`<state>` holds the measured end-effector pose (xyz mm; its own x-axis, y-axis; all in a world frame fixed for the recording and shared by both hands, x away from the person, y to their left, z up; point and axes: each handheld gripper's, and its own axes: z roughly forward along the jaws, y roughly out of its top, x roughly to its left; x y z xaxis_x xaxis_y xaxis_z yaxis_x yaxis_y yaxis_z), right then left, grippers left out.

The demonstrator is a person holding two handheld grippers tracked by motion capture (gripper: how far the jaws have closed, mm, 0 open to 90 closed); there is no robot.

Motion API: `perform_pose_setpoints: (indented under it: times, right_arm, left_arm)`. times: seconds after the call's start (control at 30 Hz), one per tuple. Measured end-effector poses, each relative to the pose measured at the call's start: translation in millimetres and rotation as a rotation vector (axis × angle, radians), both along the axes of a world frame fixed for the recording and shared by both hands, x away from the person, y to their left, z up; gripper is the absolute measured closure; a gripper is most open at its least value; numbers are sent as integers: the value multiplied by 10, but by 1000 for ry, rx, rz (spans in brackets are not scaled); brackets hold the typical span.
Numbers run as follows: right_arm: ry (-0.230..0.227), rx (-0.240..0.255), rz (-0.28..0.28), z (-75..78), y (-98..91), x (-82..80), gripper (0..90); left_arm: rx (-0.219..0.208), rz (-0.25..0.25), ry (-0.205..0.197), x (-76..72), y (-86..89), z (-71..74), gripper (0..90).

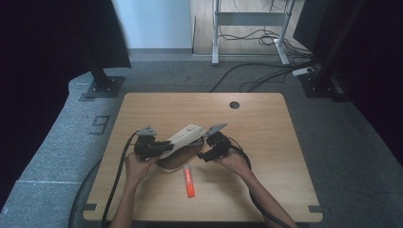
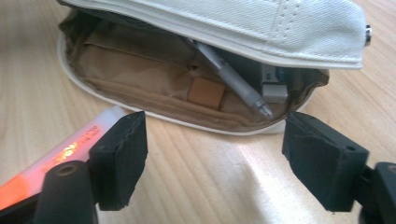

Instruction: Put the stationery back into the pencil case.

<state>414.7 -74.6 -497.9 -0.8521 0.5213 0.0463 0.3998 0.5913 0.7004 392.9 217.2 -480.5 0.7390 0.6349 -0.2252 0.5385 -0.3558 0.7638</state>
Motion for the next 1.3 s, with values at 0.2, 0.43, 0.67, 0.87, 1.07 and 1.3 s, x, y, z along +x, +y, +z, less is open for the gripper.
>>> perform_pose_setpoints:
  times: [0.2,0.43,0.67,0.87,1.07,1.3]
  right_arm:
    - [10,4,4,11,-17,-112,181]
    - [12,16,14,7,-9,-268,128]
    - [13,29,32,-43,55,-412,82]
    - [6,31,49,-86,110,-513,58]
    - [2,39,60,-109,152,-603,56]
    - [37,27,84,-223,235,-690,73]
  left_arm:
    - [4,-1,0,-4,-2,2,764]
    - [4,0,2,-5,-2,2,763]
    - [5,-4,4,-7,4,7,763]
    - [7,-4,3,-8,3,7,762]
    - [7,-5,5,-9,4,9,762]
    - [7,-5,5,-11,0,7,762]
